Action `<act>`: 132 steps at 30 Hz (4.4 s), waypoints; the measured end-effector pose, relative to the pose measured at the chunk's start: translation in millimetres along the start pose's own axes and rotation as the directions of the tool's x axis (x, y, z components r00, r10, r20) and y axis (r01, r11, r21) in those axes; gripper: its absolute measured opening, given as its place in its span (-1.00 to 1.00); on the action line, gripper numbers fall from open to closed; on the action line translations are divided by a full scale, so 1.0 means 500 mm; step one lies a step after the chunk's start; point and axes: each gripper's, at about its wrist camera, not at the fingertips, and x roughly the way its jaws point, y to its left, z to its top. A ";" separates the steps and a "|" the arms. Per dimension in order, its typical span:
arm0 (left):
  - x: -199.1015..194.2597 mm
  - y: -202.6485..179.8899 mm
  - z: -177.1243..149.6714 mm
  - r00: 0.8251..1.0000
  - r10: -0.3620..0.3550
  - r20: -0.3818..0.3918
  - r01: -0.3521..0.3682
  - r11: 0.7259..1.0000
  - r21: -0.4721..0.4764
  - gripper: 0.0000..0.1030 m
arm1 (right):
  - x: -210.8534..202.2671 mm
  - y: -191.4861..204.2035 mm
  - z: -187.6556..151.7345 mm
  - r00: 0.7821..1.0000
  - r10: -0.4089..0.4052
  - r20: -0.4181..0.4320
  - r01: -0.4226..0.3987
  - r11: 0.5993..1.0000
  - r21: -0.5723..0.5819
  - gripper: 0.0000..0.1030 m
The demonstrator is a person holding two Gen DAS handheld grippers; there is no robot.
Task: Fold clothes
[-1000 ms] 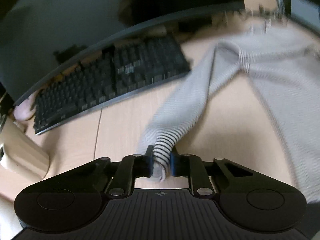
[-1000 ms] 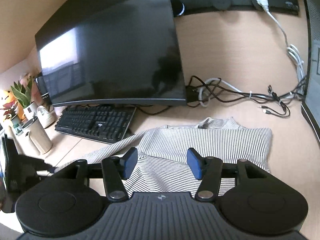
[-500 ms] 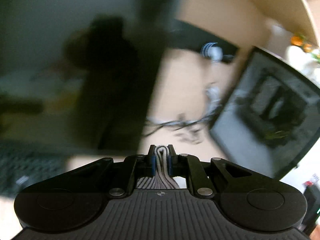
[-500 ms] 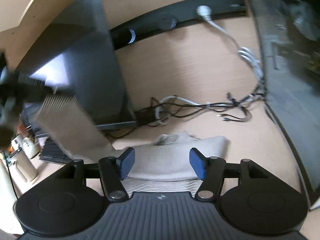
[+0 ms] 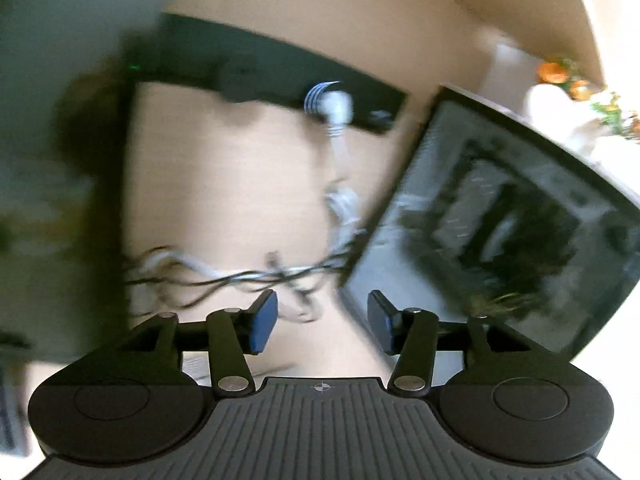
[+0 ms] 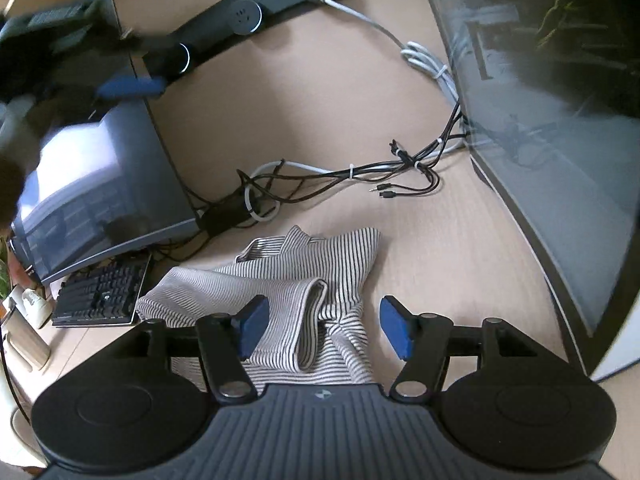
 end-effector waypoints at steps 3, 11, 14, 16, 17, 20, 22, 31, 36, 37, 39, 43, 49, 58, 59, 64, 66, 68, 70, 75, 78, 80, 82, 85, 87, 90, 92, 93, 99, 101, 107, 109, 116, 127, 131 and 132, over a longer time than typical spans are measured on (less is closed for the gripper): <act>-0.020 0.035 -0.061 0.990 0.139 -0.022 -0.139 0.990 0.023 0.49 | 0.046 0.002 0.025 0.998 0.024 -0.051 -0.023 1.000 0.021 0.19; -0.036 0.123 -0.319 0.932 0.299 -0.205 -0.312 0.950 -0.031 0.71 | 0.217 0.054 0.008 0.973 -0.010 -0.232 0.014 1.000 0.014 -0.09; -0.038 0.152 -0.375 0.930 0.263 -0.257 -0.305 0.942 -0.140 0.75 | 0.233 0.103 0.018 0.967 0.021 -0.254 -0.037 0.998 -0.058 -0.75; -0.039 0.156 -0.392 0.930 0.248 -0.270 -0.293 0.946 -0.141 0.80 | 0.218 0.134 0.060 0.977 0.036 -0.210 -0.064 0.989 -0.130 -0.80; -0.039 0.156 -0.399 0.930 0.243 -0.275 -0.288 0.948 -0.136 0.84 | 0.206 0.150 0.088 0.984 0.032 -0.173 -0.063 0.982 -0.178 -0.82; -0.040 0.164 -0.407 0.931 0.247 -0.271 -0.289 0.948 -0.130 0.84 | 0.186 0.167 0.156 0.997 -0.005 -0.082 -0.017 0.965 -0.261 -0.84; -0.043 0.166 -0.407 0.931 0.251 -0.267 -0.292 0.948 -0.129 0.84 | 0.192 0.158 0.169 0.997 -0.046 -0.060 0.028 0.962 -0.272 -0.84; -0.031 0.160 -0.400 0.926 0.266 -0.269 -0.301 0.949 -0.096 0.86 | 0.272 0.047 0.045 0.953 -0.232 -0.197 0.187 0.957 -0.219 -0.78; -0.026 0.150 -0.385 0.929 0.265 -0.257 -0.288 0.956 -0.056 0.87 | 0.210 0.042 0.025 0.963 -0.218 -0.159 0.180 0.958 -0.221 -0.64; -0.025 0.147 -0.378 0.933 0.262 -0.247 -0.280 0.959 -0.043 0.87 | 0.193 0.047 0.027 0.968 -0.208 -0.144 0.172 0.959 -0.225 -0.64; -0.019 0.140 -0.352 0.946 0.249 -0.205 -0.256 0.967 -0.006 0.87 | 0.160 0.056 0.033 0.976 -0.183 -0.115 0.153 0.961 -0.229 -0.64; 0.007 0.129 -0.296 0.969 0.218 -0.111 -0.212 0.975 0.068 0.87 | 0.141 0.091 0.049 0.990 -0.115 -0.083 0.094 0.969 -0.230 -0.64; 0.123 0.192 -0.288 0.924 0.325 -0.200 -0.319 0.946 0.058 0.87 | 0.191 0.115 0.074 0.991 -0.078 -0.105 0.050 0.968 -0.246 -0.52; 0.102 0.232 -0.333 0.915 0.299 -0.271 -0.331 0.940 -0.081 0.88 | 0.413 0.110 0.119 0.977 -0.051 -0.209 0.008 0.979 -0.202 -0.38; 0.083 0.232 -0.333 0.916 0.301 -0.266 -0.333 0.939 -0.082 0.88 | 0.445 0.108 0.121 0.974 -0.049 -0.222 0.008 0.984 -0.181 -0.38; -0.007 0.262 -0.334 0.925 0.302 -0.231 -0.340 0.930 -0.143 0.88 | 0.529 0.126 0.098 0.966 -0.080 -0.246 0.019 0.970 -0.241 -0.53; -0.023 0.271 -0.329 0.930 0.298 -0.214 -0.337 0.925 -0.174 0.88 | 0.515 0.134 0.096 0.962 -0.040 -0.270 -0.022 0.975 -0.223 -0.87; -0.038 0.282 -0.326 0.939 0.284 -0.196 -0.322 0.924 -0.205 0.88 | 0.470 0.143 0.102 0.966 -0.005 -0.259 -0.054 0.975 -0.217 -0.89; -0.053 0.293 -0.321 0.949 0.264 -0.174 -0.300 0.924 -0.238 0.88 | 0.402 0.149 0.111 0.968 0.052 -0.244 -0.101 0.976 -0.193 -0.89; -0.105 0.308 -0.286 0.980 0.185 -0.076 -0.199 0.933 -0.300 0.89 | 0.196 0.163 0.067 0.948 0.169 -0.270 -0.215 0.965 -0.153 -0.92; -0.131 0.309 -0.259 0.984 0.174 -0.027 -0.175 0.944 -0.280 0.90 | 0.120 0.172 -0.018 0.919 0.171 -0.356 -0.236 0.960 -0.149 -0.92; -0.137 0.304 -0.248 0.985 0.171 -0.016 -0.169 0.950 -0.262 0.90 | 0.093 0.169 -0.078 0.896 0.153 -0.416 -0.226 0.965 -0.132 -0.92; -0.134 0.297 -0.245 0.987 0.155 -0.030 -0.158 0.957 -0.242 0.90 | 0.072 0.167 -0.117 0.882 0.141 -0.449 -0.217 0.968 -0.122 -0.89; -0.129 0.276 -0.252 0.990 0.115 -0.078 -0.128 0.971 -0.200 0.82 | 0.034 0.165 -0.144 0.876 0.135 -0.463 -0.212 0.970 -0.119 -0.89; -0.121 0.270 -0.265 0.988 0.092 -0.124 -0.115 0.975 -0.189 0.58 | -0.002 0.159 -0.119 0.902 0.129 -0.412 -0.197 0.972 -0.128 -0.83; -0.102 0.264 -0.287 0.977 0.069 -0.203 -0.107 0.977 -0.185 0.44 | -0.048 0.141 -0.054 0.957 0.105 -0.270 -0.139 0.984 -0.109 -0.36; -0.085 0.267 -0.312 0.961 0.061 -0.270 -0.116 0.974 -0.193 0.44 | -0.049 0.127 -0.040 0.975 0.045 -0.219 -0.070 0.992 -0.109 0.09; -0.079 0.268 -0.324 0.953 0.056 -0.298 -0.119 0.973 -0.196 0.44 | -0.049 0.120 -0.033 0.980 0.013 -0.196 -0.035 0.993 -0.108 0.09; -0.054 0.283 -0.391 0.893 -0.012 -0.451 -0.123 0.955 -0.268 0.46 | 0.054 0.078 -0.110 0.933 -0.073 -0.352 0.064 0.997 -0.037 0.15; -0.048 0.296 -0.413 0.869 -0.064 -0.491 -0.124 0.931 -0.342 0.45 | 0.064 0.072 -0.130 0.923 -0.074 -0.376 0.068 0.997 -0.029 0.31; -0.006 0.284 -0.398 0.881 -0.095 -0.463 -0.080 0.935 -0.344 0.21 | 0.085 0.054 -0.101 0.929 -0.042 -0.367 0.025 0.998 -0.050 -0.45; 0.032 0.275 -0.361 0.906 -0.057 -0.420 -0.075 0.954 -0.291 0.06 | 0.117 0.046 -0.074 0.935 -0.051 -0.352 0.028 0.997 -0.069 -0.46; 0.049 0.256 -0.250 0.961 0.031 -0.274 -0.098 0.967 -0.236 -0.16 | 0.124 0.036 0.059 0.975 -0.026 -0.221 0.009 0.997 -0.076 -0.61; -0.036 0.260 -0.374 0.932 0.114 -0.343 -0.174 0.974 -0.147 -0.10 | 0.029 0.029 -0.079 0.948 -0.023 -0.316 0.012 0.999 -0.038 -0.61; -0.042 0.261 -0.362 0.939 0.147 -0.311 -0.201 0.968 -0.149 -0.01 | 0.055 0.025 -0.102 0.940 -0.092 -0.327 0.077 0.995 -0.058 -0.52; -0.048 0.254 -0.352 0.940 0.170 -0.294 -0.214 0.969 -0.125 0.01 | 0.056 0.029 -0.098 0.940 -0.101 -0.325 0.085 0.994 -0.063 -0.47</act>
